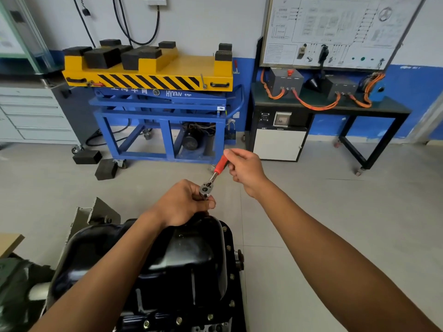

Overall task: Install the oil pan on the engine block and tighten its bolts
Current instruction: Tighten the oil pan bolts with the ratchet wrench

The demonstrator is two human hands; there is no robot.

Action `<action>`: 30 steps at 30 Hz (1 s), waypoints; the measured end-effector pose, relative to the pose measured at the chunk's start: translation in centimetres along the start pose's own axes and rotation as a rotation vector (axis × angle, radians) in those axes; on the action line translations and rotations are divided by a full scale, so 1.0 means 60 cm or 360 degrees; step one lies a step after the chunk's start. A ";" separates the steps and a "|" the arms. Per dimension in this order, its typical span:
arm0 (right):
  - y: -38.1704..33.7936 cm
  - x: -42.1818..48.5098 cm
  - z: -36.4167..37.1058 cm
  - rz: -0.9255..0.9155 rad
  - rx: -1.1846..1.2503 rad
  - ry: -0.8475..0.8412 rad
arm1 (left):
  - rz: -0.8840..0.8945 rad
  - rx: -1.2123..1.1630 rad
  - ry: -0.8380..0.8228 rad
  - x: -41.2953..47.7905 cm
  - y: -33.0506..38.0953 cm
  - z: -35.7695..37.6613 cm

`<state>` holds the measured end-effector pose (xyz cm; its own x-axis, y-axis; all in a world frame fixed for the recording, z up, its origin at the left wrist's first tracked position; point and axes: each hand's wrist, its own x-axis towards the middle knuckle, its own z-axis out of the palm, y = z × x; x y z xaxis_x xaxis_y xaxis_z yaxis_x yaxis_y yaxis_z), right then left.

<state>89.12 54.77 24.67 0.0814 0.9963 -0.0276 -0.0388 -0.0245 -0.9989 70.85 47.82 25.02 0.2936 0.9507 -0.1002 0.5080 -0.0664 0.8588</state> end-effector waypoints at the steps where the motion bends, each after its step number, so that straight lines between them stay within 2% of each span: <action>1: 0.002 -0.001 -0.001 0.0002 0.0017 0.0007 | 0.0000 -0.0001 0.0027 0.000 -0.001 0.001; 7: 0.017 -0.045 -0.036 0.0005 0.0168 0.0195 | -0.0062 0.0033 0.0277 0.001 -0.013 0.005; 9: 0.023 -0.080 -0.056 0.0002 0.0234 0.0185 | -0.0070 0.0018 0.0326 0.001 -0.014 0.005; 14: 0.043 -0.198 -0.085 -0.0066 0.0272 -0.0063 | -0.0072 0.0029 0.0372 0.000 -0.011 0.004; 20: 0.066 -0.308 -0.033 -0.0004 0.0166 -0.0528 | -0.0002 0.0018 0.0285 -0.001 -0.010 0.005; 30: 0.052 -0.319 -0.038 -0.0024 0.0183 -0.0416 | 0.0028 -0.0021 0.0188 0.004 -0.021 0.002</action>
<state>89.74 35.46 21.98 -0.1760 0.9843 0.0123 -0.1533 -0.0151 -0.9881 70.39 48.08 23.84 0.2045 0.9785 -0.0260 0.4928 -0.0799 0.8665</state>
